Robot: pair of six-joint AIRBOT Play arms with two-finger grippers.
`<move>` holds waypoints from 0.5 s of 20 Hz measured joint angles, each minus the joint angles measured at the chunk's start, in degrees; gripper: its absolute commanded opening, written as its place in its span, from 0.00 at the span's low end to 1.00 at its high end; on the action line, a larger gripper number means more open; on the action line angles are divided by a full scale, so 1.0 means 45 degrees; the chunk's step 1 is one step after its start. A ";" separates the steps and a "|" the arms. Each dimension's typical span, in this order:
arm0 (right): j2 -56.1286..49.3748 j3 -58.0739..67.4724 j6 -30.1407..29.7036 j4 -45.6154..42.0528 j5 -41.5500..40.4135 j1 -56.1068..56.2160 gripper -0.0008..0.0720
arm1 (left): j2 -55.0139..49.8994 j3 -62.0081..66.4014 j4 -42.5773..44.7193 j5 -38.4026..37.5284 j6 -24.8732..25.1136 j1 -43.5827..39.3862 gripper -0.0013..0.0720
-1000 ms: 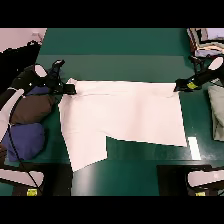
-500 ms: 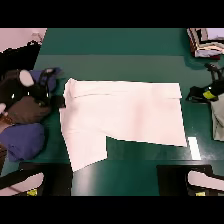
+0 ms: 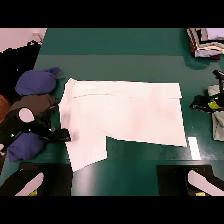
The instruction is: Fold the shirts.
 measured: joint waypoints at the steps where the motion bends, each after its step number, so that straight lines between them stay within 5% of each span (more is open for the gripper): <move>1: 0.0068 -0.0044 -0.0005 -0.0005 -0.0039 0.0117 0.51 | 0.0087 -0.0228 -0.0204 0.0151 -0.0029 0.0000 0.86; 4: 0.0155 -0.0112 0.0000 -0.0010 -0.0121 0.0413 0.51 | 0.0257 -0.0602 -0.0996 0.0646 -0.0102 0.0000 0.85; 5: 0.0165 -0.0121 -0.0005 -0.0010 -0.0136 0.0461 0.51 | 0.0262 -0.0665 -0.1282 0.0903 -0.0068 -0.0005 0.74; 6: 0.0180 -0.0131 -0.0005 -0.0015 -0.0151 0.0505 0.51 | 0.0272 -0.0738 -0.1481 0.1243 0.0000 -0.0010 0.45; 7: 0.0185 -0.0136 -0.0005 -0.0015 -0.0141 0.0529 0.51 | 0.0248 -0.0801 -0.1535 0.1574 0.0053 -0.0010 0.26; 9: 0.0199 -0.0141 -0.0005 -0.0024 -0.0053 0.0554 0.51 | 0.0272 -0.0835 -0.1763 0.1928 0.0194 -0.0010 0.05; 10: 0.0199 -0.0146 -0.0005 -0.0019 0.0078 0.0559 0.51 | 0.0277 -0.0845 -0.1870 0.1928 0.0340 -0.0010 0.05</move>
